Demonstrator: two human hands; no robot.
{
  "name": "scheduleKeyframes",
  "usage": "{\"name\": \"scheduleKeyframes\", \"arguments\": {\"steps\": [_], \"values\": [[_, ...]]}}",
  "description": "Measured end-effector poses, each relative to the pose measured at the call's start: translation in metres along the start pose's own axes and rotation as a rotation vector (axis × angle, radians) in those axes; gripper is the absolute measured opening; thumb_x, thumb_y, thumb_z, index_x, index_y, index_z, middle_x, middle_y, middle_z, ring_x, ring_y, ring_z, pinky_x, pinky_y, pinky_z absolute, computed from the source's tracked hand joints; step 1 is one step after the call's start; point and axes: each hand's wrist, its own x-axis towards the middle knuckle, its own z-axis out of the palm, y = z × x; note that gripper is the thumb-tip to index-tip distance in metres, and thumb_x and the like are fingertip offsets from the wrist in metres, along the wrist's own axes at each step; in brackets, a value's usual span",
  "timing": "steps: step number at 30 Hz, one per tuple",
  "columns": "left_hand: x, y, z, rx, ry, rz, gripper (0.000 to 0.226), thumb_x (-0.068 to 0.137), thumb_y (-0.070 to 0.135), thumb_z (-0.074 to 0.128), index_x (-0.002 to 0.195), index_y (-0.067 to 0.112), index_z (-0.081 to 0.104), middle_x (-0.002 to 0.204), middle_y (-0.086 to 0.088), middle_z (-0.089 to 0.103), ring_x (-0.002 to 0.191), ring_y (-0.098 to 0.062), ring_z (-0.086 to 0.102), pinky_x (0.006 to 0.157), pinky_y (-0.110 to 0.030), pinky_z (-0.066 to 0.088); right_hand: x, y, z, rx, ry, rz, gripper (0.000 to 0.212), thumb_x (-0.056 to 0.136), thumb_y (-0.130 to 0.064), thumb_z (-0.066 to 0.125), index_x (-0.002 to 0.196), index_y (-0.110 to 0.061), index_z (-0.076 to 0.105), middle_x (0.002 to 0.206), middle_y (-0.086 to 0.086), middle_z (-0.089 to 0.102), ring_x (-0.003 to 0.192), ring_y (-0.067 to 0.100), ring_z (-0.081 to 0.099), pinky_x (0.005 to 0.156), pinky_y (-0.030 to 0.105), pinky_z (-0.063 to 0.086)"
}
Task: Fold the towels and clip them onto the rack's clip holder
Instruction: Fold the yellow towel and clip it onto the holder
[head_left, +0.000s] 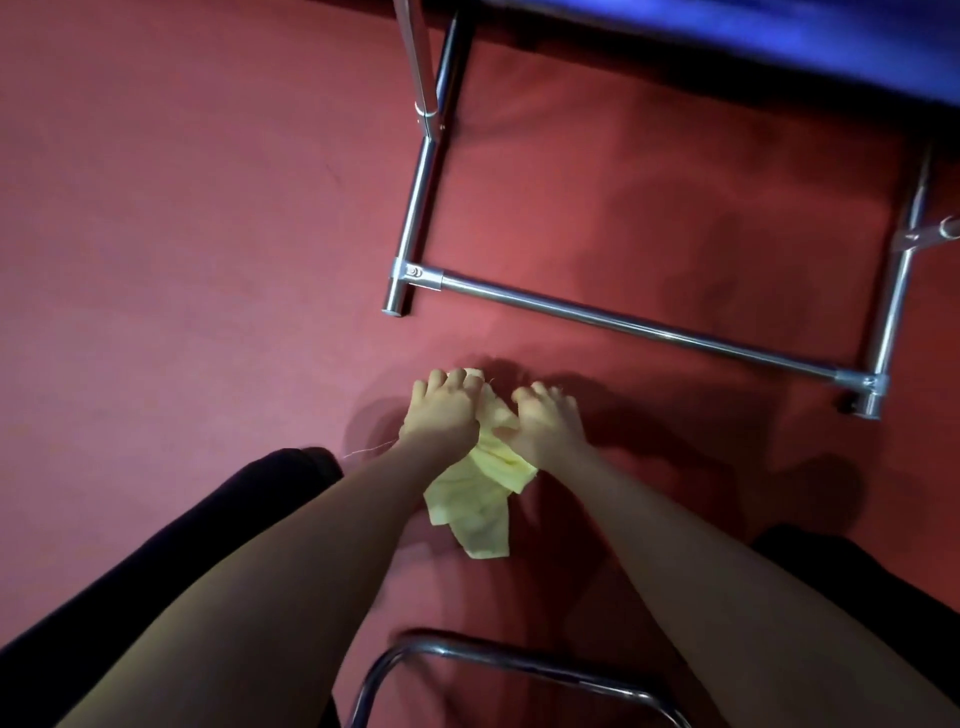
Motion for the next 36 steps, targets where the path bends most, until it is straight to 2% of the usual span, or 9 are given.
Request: {"name": "scheduleKeyframes", "arguments": {"steps": [2,6,10,13,17,20,27,32,36], "values": [[0.003,-0.002,0.006,-0.017,-0.036,0.013,0.056,0.086,0.011,0.045,0.139,0.022,0.034,0.139,0.0,0.039,0.123,-0.025,0.034,0.1,-0.034,0.027,0.004,0.0,0.007,-0.002,-0.023,-0.006,0.036,0.09,-0.038,0.049,0.118,-0.016,0.056,0.123,0.007,0.055,0.119,0.03,0.046,0.096,0.039,0.029],[0.002,0.008,-0.002,-0.033,0.0,0.071,0.047,0.089,0.019,0.045,0.136,0.023,0.039,0.14,0.002,0.039,0.125,-0.024,0.034,0.1,-0.035,0.027,-0.005,0.001,0.001,0.206,0.138,-0.097,0.029,0.088,-0.03,0.035,0.1,-0.016,0.057,0.1,0.003,0.062,0.103,0.027,0.055,0.087,0.039,0.027],[-0.005,0.019,-0.029,-0.171,0.122,0.043,0.029,0.093,0.027,0.043,0.119,0.019,0.053,0.124,0.001,0.053,0.114,-0.023,0.041,0.092,-0.034,0.028,-0.029,-0.002,-0.039,0.496,0.306,-0.144,0.028,0.086,-0.026,0.032,0.094,-0.013,0.056,0.076,-0.008,0.057,0.081,0.014,0.054,0.084,0.037,0.026],[-0.018,0.03,-0.061,-0.312,0.193,0.01,0.021,0.092,0.021,0.042,0.108,0.015,0.053,0.112,-0.002,0.058,0.107,-0.026,0.046,0.086,-0.036,0.03,-0.052,-0.007,-0.072,0.533,0.47,-0.146,0.032,0.088,-0.025,0.035,0.101,-0.009,0.059,0.071,-0.006,0.055,0.069,0.016,0.045,0.085,0.033,0.03],[-0.049,0.047,-0.11,-0.357,0.335,0.075,0.014,0.089,0.012,0.042,0.102,0.01,0.048,0.093,-0.011,0.063,0.094,-0.034,0.051,0.074,-0.036,0.032,-0.079,-0.014,-0.114,0.559,0.655,-0.142,0.028,0.089,-0.027,0.039,0.101,-0.013,0.06,0.069,-0.007,0.054,0.07,0.026,0.049,0.077,0.028,0.028],[-0.083,0.062,-0.148,-0.414,0.433,0.118,0.017,0.088,0.009,0.043,0.105,0.008,0.048,0.086,-0.017,0.06,0.088,-0.037,0.054,0.075,-0.038,0.04,-0.107,-0.015,-0.146,0.503,0.773,-0.206,0.022,0.09,-0.025,0.041,0.098,-0.013,0.058,0.065,-0.005,0.057,0.068,0.029,0.058,0.072,0.025,0.022],[-0.178,0.089,-0.228,-0.413,0.592,0.187,0.014,0.089,0.017,0.046,0.102,0.013,0.051,0.092,-0.017,0.064,0.088,-0.039,0.056,0.07,-0.04,0.044,-0.203,-0.028,-0.221,0.522,0.975,-0.269,0.022,0.088,-0.027,0.045,0.096,-0.016,0.062,0.078,-0.002,0.068,0.079,0.023,0.062,0.076,0.023,0.021],[-0.247,0.113,-0.277,-0.32,0.736,0.288,0.013,0.089,0.022,0.05,0.094,0.012,0.056,0.092,-0.009,0.065,0.091,-0.032,0.056,0.063,-0.032,0.034,-0.276,-0.032,-0.262,0.647,1.085,-0.27,0.014,0.085,-0.011,0.054,0.092,-0.019,0.064,0.079,-0.006,0.064,0.086,0.024,0.061,0.093,0.04,0.036],[-0.298,0.14,-0.309,-0.322,0.866,0.32,0.017,0.089,0.028,0.052,0.091,0.012,0.057,0.094,-0.009,0.065,0.095,-0.031,0.056,0.066,-0.033,0.037,-0.322,-0.029,-0.286,0.518,1.222,-0.228,0.014,0.088,-0.017,0.056,0.096,-0.021,0.067,0.093,-0.002,0.065,0.097,0.024,0.051,0.074,0.027,0.017]]}}
